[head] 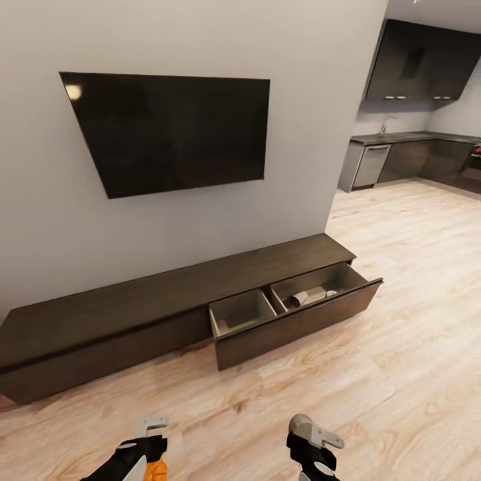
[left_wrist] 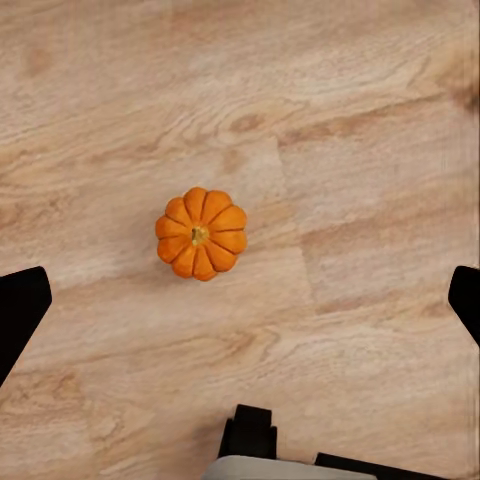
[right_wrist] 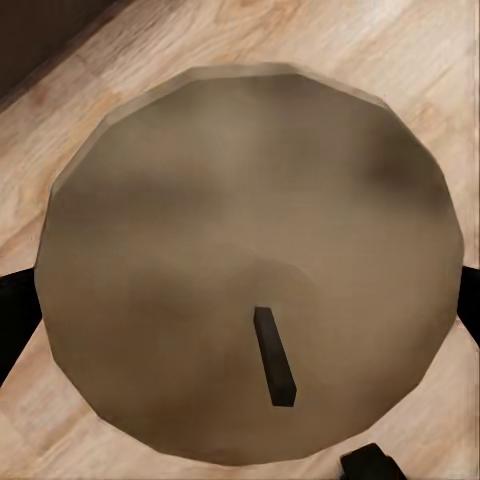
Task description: Place each of the two pumpkins and all three candles from the living room inside a cabinet in the living room (use any cabinet), then make sure every cabinet is closed, and position the cauldron so it is next to a table in the living room.
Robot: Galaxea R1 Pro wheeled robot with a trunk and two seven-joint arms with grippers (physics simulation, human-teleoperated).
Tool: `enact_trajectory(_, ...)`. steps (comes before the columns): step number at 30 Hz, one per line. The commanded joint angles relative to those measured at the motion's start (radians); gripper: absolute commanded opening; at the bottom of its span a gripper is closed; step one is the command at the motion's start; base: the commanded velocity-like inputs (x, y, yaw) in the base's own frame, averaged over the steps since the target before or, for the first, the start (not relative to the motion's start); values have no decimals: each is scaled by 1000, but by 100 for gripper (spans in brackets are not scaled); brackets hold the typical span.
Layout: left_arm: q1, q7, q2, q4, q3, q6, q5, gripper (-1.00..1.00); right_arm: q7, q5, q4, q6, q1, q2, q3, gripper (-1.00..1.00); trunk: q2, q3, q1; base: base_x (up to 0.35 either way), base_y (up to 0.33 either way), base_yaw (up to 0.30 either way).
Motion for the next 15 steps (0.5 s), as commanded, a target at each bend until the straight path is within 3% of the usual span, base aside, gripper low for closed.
enact_trajectory(1, -1, 9, 1, -3, -9, 5, 8, 100, -3, -10, 0, -6, -1, 0, 9, -100, -1, -2, 0, 239, -246, -215)
enact_trajectory(15, -1, 9, 1, -3, -9, 5, 9, 100, -3, -9, 0, -6, -1, 0, 9, -100, -1, -17, 0, 241, -239, -215)
